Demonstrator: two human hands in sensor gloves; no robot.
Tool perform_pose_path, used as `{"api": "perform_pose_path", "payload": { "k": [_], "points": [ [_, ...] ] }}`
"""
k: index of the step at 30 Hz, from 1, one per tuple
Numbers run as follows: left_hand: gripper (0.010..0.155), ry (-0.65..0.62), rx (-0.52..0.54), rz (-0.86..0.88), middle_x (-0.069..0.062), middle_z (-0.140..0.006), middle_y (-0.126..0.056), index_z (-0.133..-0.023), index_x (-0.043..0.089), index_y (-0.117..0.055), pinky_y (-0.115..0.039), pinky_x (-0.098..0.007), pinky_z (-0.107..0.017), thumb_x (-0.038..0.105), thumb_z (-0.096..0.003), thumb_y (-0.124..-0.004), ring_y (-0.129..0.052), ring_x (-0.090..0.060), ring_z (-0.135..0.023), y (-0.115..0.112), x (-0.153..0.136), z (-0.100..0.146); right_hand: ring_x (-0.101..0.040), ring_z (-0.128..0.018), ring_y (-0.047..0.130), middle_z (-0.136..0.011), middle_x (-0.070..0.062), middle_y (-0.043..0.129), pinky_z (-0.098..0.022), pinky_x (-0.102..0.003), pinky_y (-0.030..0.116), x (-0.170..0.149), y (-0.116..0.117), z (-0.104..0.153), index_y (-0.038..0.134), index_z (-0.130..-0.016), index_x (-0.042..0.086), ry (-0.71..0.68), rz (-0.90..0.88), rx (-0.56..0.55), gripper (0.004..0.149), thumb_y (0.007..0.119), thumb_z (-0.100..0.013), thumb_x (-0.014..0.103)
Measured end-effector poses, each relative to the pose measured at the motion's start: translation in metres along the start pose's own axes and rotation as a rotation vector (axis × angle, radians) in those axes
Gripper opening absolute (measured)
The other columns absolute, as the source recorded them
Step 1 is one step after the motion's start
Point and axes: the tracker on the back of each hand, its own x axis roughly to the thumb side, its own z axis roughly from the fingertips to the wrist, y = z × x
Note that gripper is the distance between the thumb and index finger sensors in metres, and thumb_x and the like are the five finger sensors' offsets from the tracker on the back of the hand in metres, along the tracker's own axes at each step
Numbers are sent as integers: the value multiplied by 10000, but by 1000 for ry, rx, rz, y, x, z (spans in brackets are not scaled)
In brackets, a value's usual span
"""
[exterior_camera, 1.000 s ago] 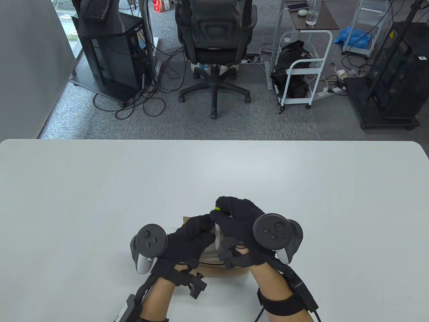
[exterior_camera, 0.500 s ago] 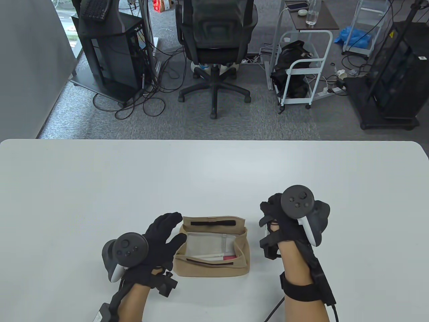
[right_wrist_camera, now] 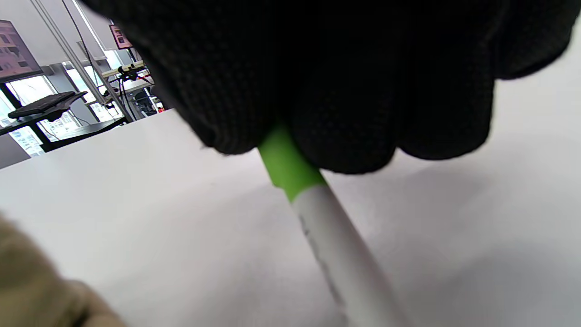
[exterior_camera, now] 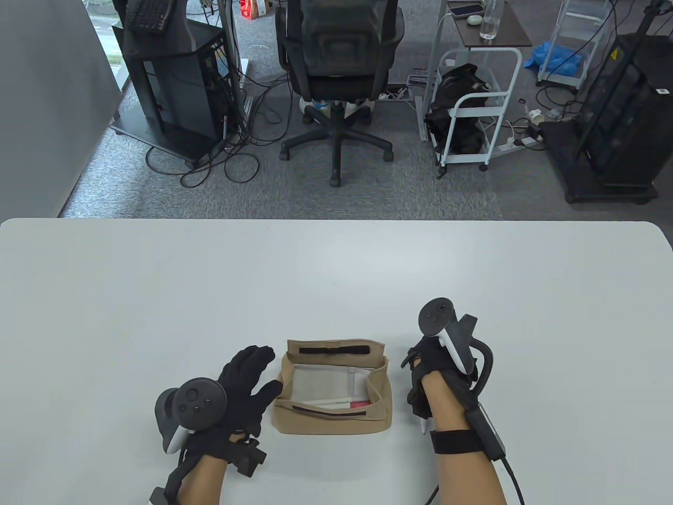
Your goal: Twist to extend twist pen refills
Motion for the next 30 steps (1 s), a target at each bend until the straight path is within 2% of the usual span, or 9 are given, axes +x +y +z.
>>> {"api": "perform_pose_path", "payload": {
  "k": [13,23,26,30],
  "points": [
    [741,13,9,80,-247,-1041,-654,-1030,82,-668,-650,-626,-634,454,-420,-866,-774,-486,-913,3,-4,1,-413,-450,1040,-447,-216,1102,-418,-646,817,8,31,-9,1001,-640,-94,33,171,-10,487,998,-365,307],
    [748,8,-1,42,-247,-1044,-648,-1032,83,-663,-646,-627,-636,459,-419,-866,-769,-486,-916,2,-3,0,-402,-452,1044,-449,-196,1100,-421,-642,823,14,36,-6,994,-649,-82,22,232,-52,505,1007,-356,329],
    [750,8,0,45,-249,-1044,-646,-1033,83,-661,-646,-628,-635,460,-418,-866,-768,-486,-917,3,-3,1,-406,-443,1049,-447,-200,1106,-417,-641,826,9,26,-5,1002,-639,-77,34,175,-66,505,999,-366,348],
    [750,5,7,64,-248,-1045,-645,-1033,81,-662,-645,-630,-635,459,-418,-867,-766,-488,-918,3,-3,0,-427,-466,1030,-465,-215,1099,-432,-658,800,6,-6,5,990,-660,-69,9,63,-109,511,977,-386,362]
  ]
}}
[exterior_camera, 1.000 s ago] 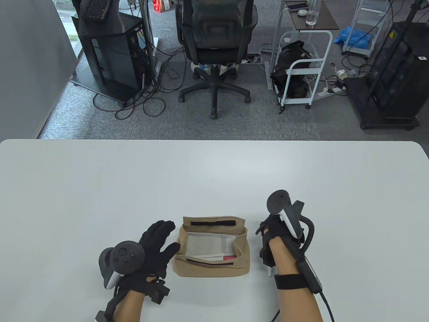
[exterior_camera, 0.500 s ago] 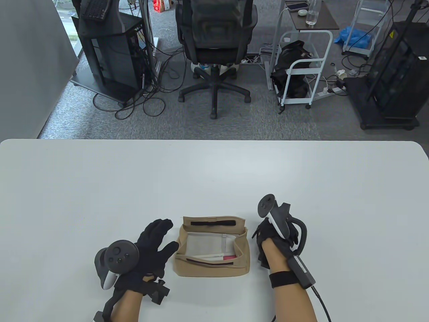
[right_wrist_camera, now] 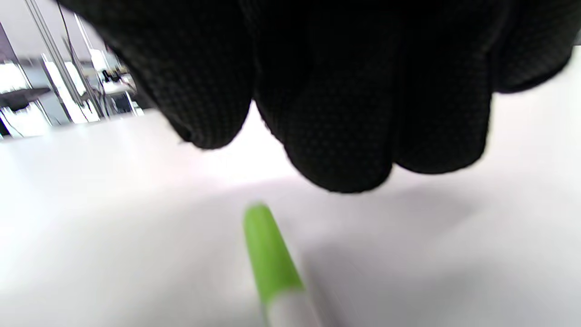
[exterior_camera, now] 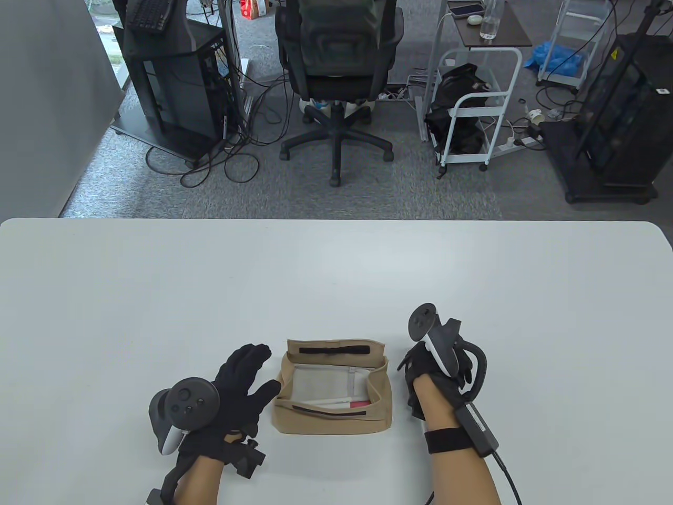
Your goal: Twist to extend twist pen refills
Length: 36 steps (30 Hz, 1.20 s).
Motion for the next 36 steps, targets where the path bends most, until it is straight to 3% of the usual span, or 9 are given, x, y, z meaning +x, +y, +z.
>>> {"api": "perform_pose_path", "payload": {
  "k": [8,11,14,17,22,26,32,36],
  "points": [
    [745,-15,-6,-14,-248,-1043,-648,-1031,82,-664,-651,-628,-633,455,-419,-867,-771,-487,-915,-3,3,2,-511,-650,904,-669,-274,1012,-547,-719,649,17,-71,38,912,-797,-60,-205,-263,-79,536,952,-417,316],
    [743,-23,-22,-35,-245,-1041,-653,-1030,81,-667,-659,-630,-628,455,-420,-867,-776,-486,-913,-6,5,1,-531,-760,820,-800,-273,943,-596,-745,573,30,-79,49,853,-881,-29,-408,-374,11,565,942,-432,302],
    [741,-30,-47,-42,-244,-1043,-652,-1029,81,-670,-663,-638,-624,456,-421,-866,-775,-485,-917,-10,6,1,-544,-799,776,-851,-281,905,-607,-753,551,42,-73,54,826,-912,-25,-493,-406,70,575,943,-436,276],
    [736,-38,-61,-64,-244,-1042,-655,-1027,84,-675,-666,-638,-622,454,-420,-868,-778,-484,-916,-13,8,1,-545,-813,763,-880,-278,882,-611,-754,547,53,-59,56,810,-930,-8,-500,-253,67,583,941,-436,273],
    [701,-69,-61,-102,-232,-1025,-689,-1007,93,-708,-696,-613,-617,441,-420,-871,-811,-469,-896,-16,14,0,-521,-790,798,-817,-250,932,-607,-739,571,62,-31,50,862,-882,25,-495,-131,68,508,933,-434,254],
    [636,-115,-47,-126,-218,-983,-761,-963,100,-778,-767,-585,-583,407,-418,-890,-888,-453,-845,-17,28,-5,-488,-743,855,-740,-214,985,-598,-719,610,62,-24,48,915,-819,51,-500,-114,20,440,936,-423,242],
    [442,-200,-73,-258,-188,-781,-996,-785,106,-974,-938,-491,-430,320,-400,-935,-1109,-382,-617,-30,69,-37,-479,-733,869,-728,-206,997,-599,-715,613,62,-24,47,926,-810,59,-505,-123,13,433,941,-419,245],
    [426,-194,-198,-390,-183,-736,-1034,-754,106,-1002,-970,-465,-386,308,-381,-958,-1148,-363,-559,-65,87,-66,-478,-735,868,-729,-205,995,-599,-717,611,62,-23,47,924,-811,58,-508,-119,17,432,938,-421,244]
  ]
}}
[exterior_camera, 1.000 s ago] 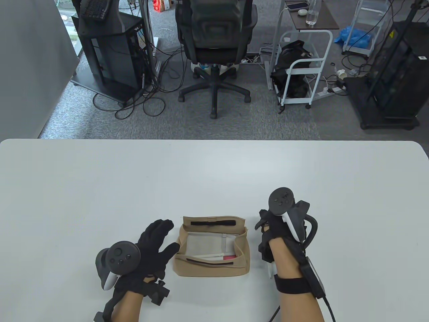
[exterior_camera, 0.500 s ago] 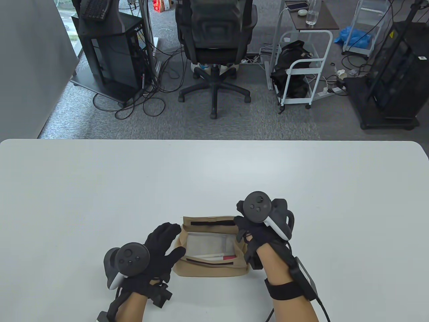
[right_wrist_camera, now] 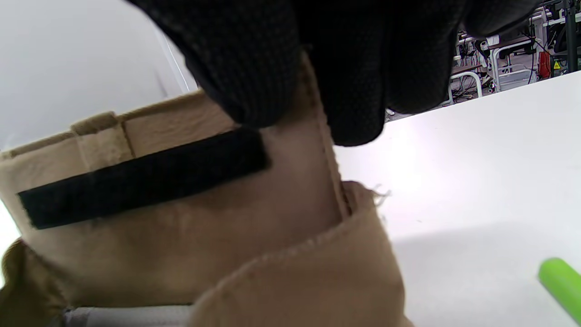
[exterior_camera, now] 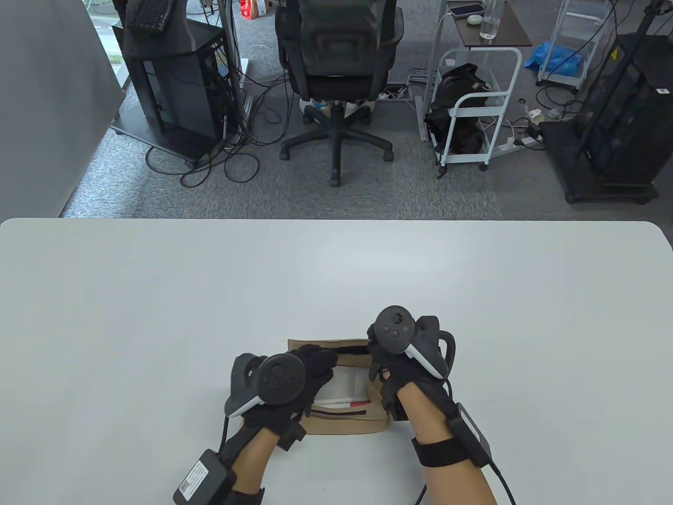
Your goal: Twist to extend twist pen refills
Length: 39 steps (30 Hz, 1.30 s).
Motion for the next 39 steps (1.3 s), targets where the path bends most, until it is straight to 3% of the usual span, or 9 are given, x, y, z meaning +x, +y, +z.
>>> {"api": "perform_pose_path", "payload": {
  "k": [5,9,13,18,28,39],
  "points": [
    [432,39,-226,-134,-170,-763,-1021,-772,123,-990,-963,-458,-416,305,-381,-957,-1137,-352,-595,-46,5,-22,-481,-735,866,-731,-206,992,-600,-719,607,-2,0,0,924,-812,62,2,-9,4,431,935,-423,247],
    [488,63,-357,-258,-174,-828,-969,-834,119,-938,-936,-466,-472,296,-379,-956,-1095,-364,-670,-70,6,-18,-481,-733,867,-731,-206,992,-599,-720,606,-2,0,0,923,-813,62,3,-5,4,430,934,-425,247],
    [566,119,-436,-255,-205,-892,-899,-896,94,-877,-886,-497,-522,308,-378,-954,-1031,-402,-742,-82,4,-12,-480,-732,868,-728,-206,993,-601,-720,603,-2,0,0,922,-814,63,6,0,3,432,932,-425,250],
    [587,134,-452,-318,-207,-907,-878,-912,92,-858,-861,-507,-539,318,-378,-950,-997,-408,-762,-88,5,-7,-480,-731,869,-727,-203,994,-600,-721,602,-3,0,1,921,-815,64,10,-4,8,434,929,-426,256],
    [488,155,-446,-377,-160,-828,-958,-845,126,-907,-864,-508,-530,307,-392,-926,-1017,-361,-720,-94,5,-7,-481,-731,869,-723,-204,996,-601,-723,599,-3,1,0,924,-814,68,10,2,10,433,929,-425,259],
    [485,166,-459,-298,-173,-818,-943,-834,122,-903,-832,-525,-560,298,-383,-931,-994,-343,-715,-91,-2,-9,-481,-737,864,-730,-205,992,-606,-725,591,-3,1,0,923,-815,70,7,1,14,432,929,-426,259]
  ]
}}
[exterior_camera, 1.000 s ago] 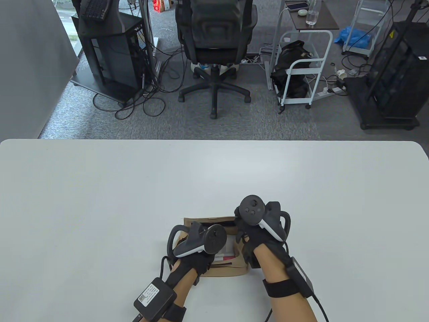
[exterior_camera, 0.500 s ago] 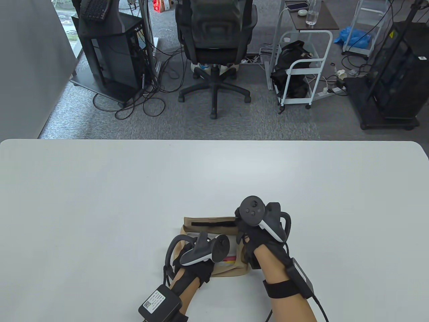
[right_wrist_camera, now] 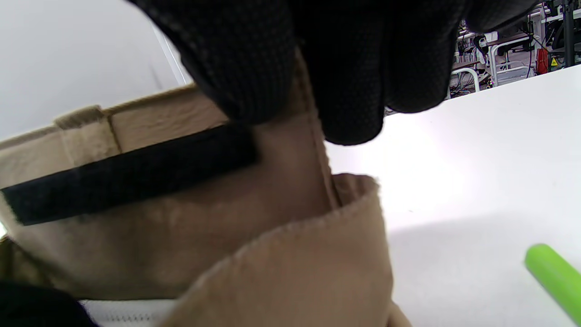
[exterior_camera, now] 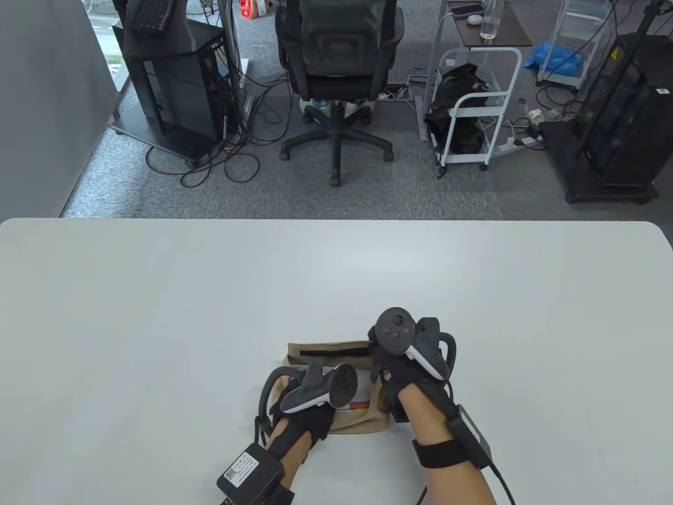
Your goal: Twist to extend twist pen refills
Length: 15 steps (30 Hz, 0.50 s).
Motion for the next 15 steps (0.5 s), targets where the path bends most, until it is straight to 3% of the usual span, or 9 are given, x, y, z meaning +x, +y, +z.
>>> {"api": "perform_pose_path", "payload": {
  "k": [10,15],
  "points": [
    [494,15,-60,54,-186,-818,-882,-843,100,-862,-774,-569,-585,294,-391,-905,-932,-344,-718,-2,-4,-3,-480,-739,862,-733,-205,990,-607,-726,588,0,1,0,920,-817,68,0,-5,3,434,925,-428,260],
    [501,-12,-21,62,-177,-828,-858,-861,98,-831,-769,-566,-586,307,-405,-856,-918,-336,-728,-1,-8,2,-482,-742,859,-738,-205,987,-608,-728,585,-1,1,0,917,-821,70,-1,-19,4,433,920,-430,255]
  ]
}}
